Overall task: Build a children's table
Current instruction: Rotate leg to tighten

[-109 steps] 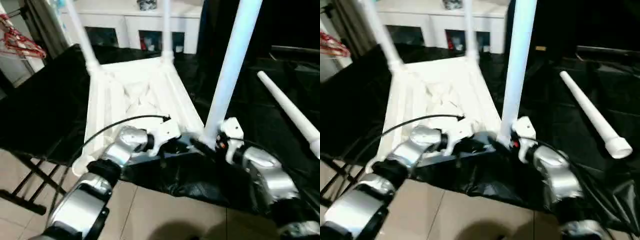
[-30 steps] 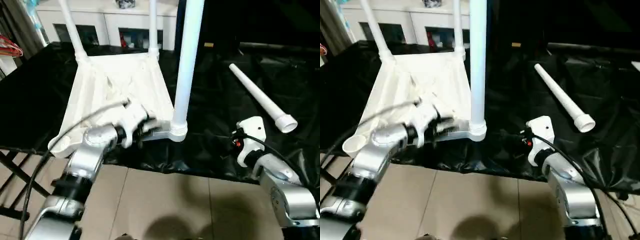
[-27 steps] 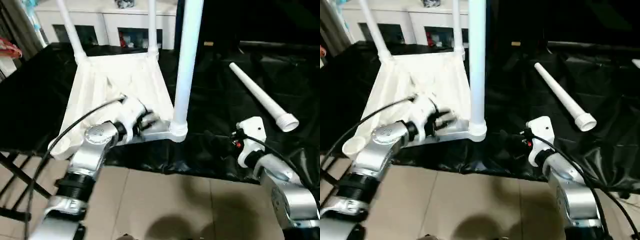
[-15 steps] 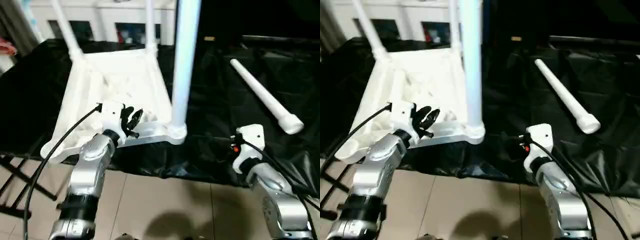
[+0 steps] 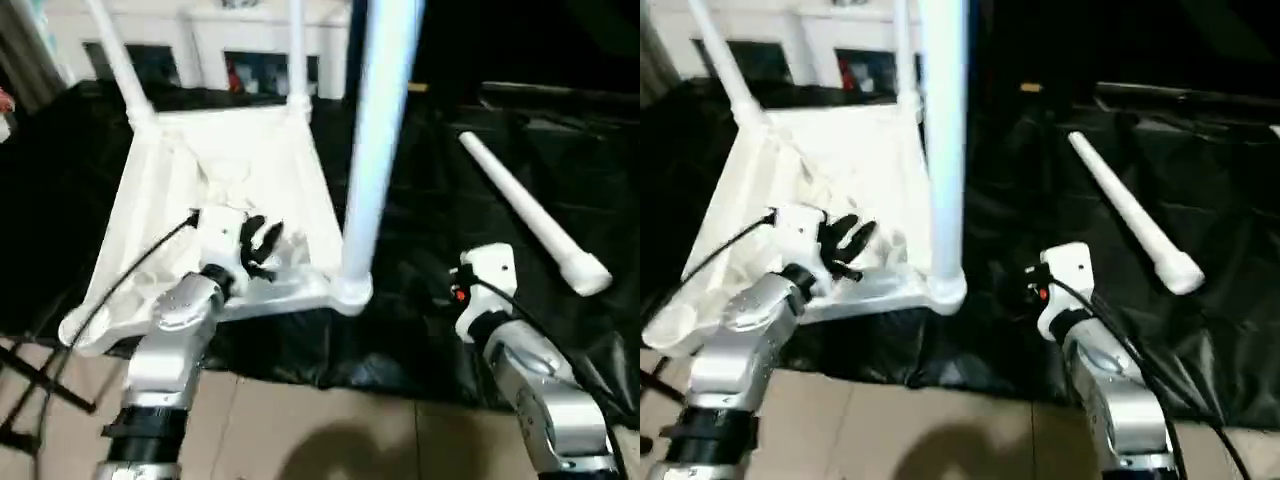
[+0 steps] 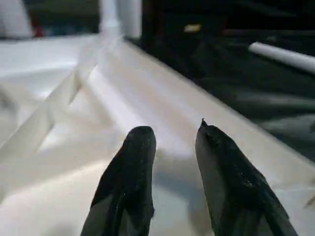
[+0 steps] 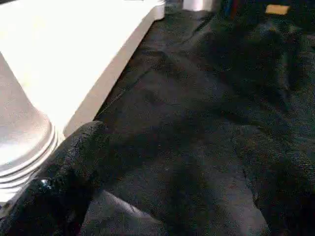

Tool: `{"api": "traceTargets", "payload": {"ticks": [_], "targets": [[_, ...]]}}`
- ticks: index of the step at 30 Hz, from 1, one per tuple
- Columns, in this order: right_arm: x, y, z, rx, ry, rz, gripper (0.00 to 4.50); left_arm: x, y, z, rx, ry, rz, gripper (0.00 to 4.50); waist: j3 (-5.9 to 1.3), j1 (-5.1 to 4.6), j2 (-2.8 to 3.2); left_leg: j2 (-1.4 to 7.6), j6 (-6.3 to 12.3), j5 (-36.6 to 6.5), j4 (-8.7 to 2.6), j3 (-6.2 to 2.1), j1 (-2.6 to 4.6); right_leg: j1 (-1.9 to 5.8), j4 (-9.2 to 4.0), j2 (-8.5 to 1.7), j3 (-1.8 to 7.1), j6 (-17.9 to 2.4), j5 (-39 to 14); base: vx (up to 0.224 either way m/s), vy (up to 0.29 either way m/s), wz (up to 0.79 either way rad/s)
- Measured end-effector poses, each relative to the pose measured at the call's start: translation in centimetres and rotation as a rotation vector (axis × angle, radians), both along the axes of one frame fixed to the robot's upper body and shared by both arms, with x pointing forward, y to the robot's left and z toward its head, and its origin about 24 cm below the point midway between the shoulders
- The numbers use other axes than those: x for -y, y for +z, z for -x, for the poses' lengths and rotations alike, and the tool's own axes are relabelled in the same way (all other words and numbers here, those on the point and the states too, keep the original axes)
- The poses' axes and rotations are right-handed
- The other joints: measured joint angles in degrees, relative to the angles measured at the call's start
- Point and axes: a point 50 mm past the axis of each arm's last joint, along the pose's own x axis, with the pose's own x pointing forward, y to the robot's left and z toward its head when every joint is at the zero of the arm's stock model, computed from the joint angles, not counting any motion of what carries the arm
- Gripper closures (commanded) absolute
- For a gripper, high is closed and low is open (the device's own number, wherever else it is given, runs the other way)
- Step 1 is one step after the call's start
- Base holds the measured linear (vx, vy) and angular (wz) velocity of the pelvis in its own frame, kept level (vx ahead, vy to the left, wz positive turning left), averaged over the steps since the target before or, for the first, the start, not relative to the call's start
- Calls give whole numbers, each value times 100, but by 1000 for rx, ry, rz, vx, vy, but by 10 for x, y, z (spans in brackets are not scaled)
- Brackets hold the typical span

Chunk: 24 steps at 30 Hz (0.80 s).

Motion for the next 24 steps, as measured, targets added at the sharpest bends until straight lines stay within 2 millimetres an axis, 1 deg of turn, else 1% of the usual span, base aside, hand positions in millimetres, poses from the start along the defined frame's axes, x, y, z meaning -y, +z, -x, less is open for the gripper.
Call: {"api": "traceTargets", "payload": {"ticks": [1, 2, 3, 4, 5, 6, 7, 8, 9, 10, 11, 12, 13, 14, 15, 16, 17, 18, 19, 20, 21, 22, 23, 24], "targets": [[-1, -1, 0, -2, 3, -1, 9, -1, -1, 0, -5, 3, 3, 288, 1, 31, -2, 1, -2, 1, 29, -12, -64, -45, 43, 29, 81, 29, -14, -54, -13, 12], [-1, -1, 1, -4, 7, -1, 9, -1, -1, 0, -7, 3, 5, 288, 2, 76, 1, 3, -25, 9, 41, -28, -102, -54, 35, 36, 97, 70, -24, -54, -13, 12], [-3, -2, 1, -6, 13, 0, 9, 0, -1, 0, -10, 2, 11, 288, 3, 126, 4, 29, -82, 19, 48, 10, -107, -74, 2, 59, 138, 108, -16, -104, -21, 7], [-4, -2, 1, -9, 18, 1, 9, 1, -2, 1, -23, 0, 27, 288, 8, 217, -3, 77, -185, 25, 50, 101, -74, -86, 9, 111, 235, 179, 16, -141, -23, -14], [-6, -2, 1, -10, 24, -3, 9, 1, -2, 1, -30, 2, 34, 288, 26, 261, 16, 125, -276, -22, 47, 205, -9, -79, -15, 173, 309, 148, 12, -141, -23, -14], [-8, -2, 1, -11, 29, -12, 9, 0, -3, 1, -33, 4, 38, 288, 67, 291, 26, 183, -282, -44, 30, 283, 117, -61, -30, 216, 377, 111, 44, -165, -29, -43], [-11, -3, 2, -12, 36, -23, 9, -3, -3, 2, -33, 14, 39, 288, 113, 263, 44, 234, -297, -79, 21, 388, 302, 19, -42, 267, 383, 122, 27, -142, -40, -61], [-12, -2, 2, -10, 39, -28, 9, -5, -2, 2, -30, 23, 37, 288, 154, 227, 68, 248, -307, -140, 20, 406, 450, 83, -39, 238, 327, 121, 13, -142, -40, -61], [-13, -2, 2, -10, 40, -28, 9, -7, -2, 1, -25, 32, 32, 288, 175, 177, 75, 251, -340, -192, 14, 378, 563, 130, -38, 157, 187, 112, -19, -76, -9, -86], [-10, -4, 4, -17, 28, -24, 9, -7, 2, -1, -14, 33, 32, 288, 194, 64, 152, 233, -344, -197, -17, 194, 589, 298, 20, -31, -135, 182, -177, -97, -3, -69], [-6, -8, 8, -31, 15, -20, 9, -5, 6, -3, 0, 27, 34, 288, 204, 11, 110, 237, -353, -199, -41, 187, 630, 311, 302, -117, -185, 212, -458, -97, -3, -69], [-4, -11, 11, -44, 7, -15, 9, -1, 9, -5, 13, 14, 40, 288, 202, -5, 4, 216, -391, -212, -33, 215, 687, 447, 537, -191, -63, 250, -700, -51, -101, -26], [-4, -10, 9, -38, 12, -6, 9, 3, 9, -4, 12, 3, 51, 288, 168, -17, -119, 192, -461, -306, 78, 189, 706, 554, 579, -176, 59, 245, -794, 50, -140, -25], [-3, -8, 8, -31, 12, 0, 9, 4, 6, -3, 3, 9, 55, 288, 172, 9, -55, 177, -204, -450, 285, 60, 593, 595, 518, -100, 36, 213, -809, 50, -140, -25], [-1, -8, 9, -32, 6, 4, 9, 5, 5, -3, 0, 6, 55, 288, 144, 27, 22, 46, -65, -506, 662, -96, 353, 582, 453, -65, 41, 207, -808, 101, -84, -19], [2, -10, 9, -40, -2, 12, 9, 8, 4, -3, -7, -5, 53, 288, 134, 68, 28, -211, -23, -503, 979, -217, 110, 665, 340, -24, 123, 162, -778, 119, -66, 8], [3, -10, 9, -40, -4, 15, 9, 9, 5, -2, -5, -10, 53, 288, 124, 118, 44, -372, 50, -453, 937, -251, -24, 762, 225, 23, 163, 116, -746, 119, -66, 8], [2, -9, 8, -36, -1, 13, 9, 8, 6, -2, -1, -8, 50, 288, 97, 178, 74, -426, 178, -363, 752, -259, -132, 840, 114, 128, 195, 83, -716, 115, -81, 27], [1, -7, 7, -27, 4, 12, 9, 5, 6, 0, 5, 4, 28, 288, 21, 245, 204, -362, 352, -121, 254, -276, -231, 927, -20, 286, 106, 29, -693, 169, -49, 24], [-1, -4, 5, -16, 10, 9, 9, 2, 6, 0, 6, 16, 13, 288, -59, 278, 373, -269, 401, 259, 14, -331, -272, 956, -39, 412, 0, 25, -712, 169, -49, 24], [-4, -4, 4, -13, 18, 3, 9, -2, 5, 1, 4, 29, 7, 288, -57, 309, 414, -205, 265, 428, 53, -403, -292, 947, -14, 441, -73, 64, -732, 183, 22, 2], [-17, -1, 2, -3, 63, -14, 9, -14, 1, 2, -14, 90, 0, 288, -72, 276, 308, -234, 244, 341, 143, -457, -373, 741, 292, 363, -76, 100, -765, 171, 5, -13], [-21, 0, 1, 3, 81, -18, 9, -21, -4, 3, -33, 133, -4, 288, -75, 247, 265, -287, 209, 345, 166, -542, -393, 525, 472, 272, 20, 239, -667, 171, 5, -13], [-22, 0, 1, 4, 88, -17, 9, -26, -8, 4, -50, 160, -3, 288, -77, 209, 227, -385, 203, 349, 167, -684, -382, 333, 459, 111, 197, 486, -516, 55, 44, -26]]}}
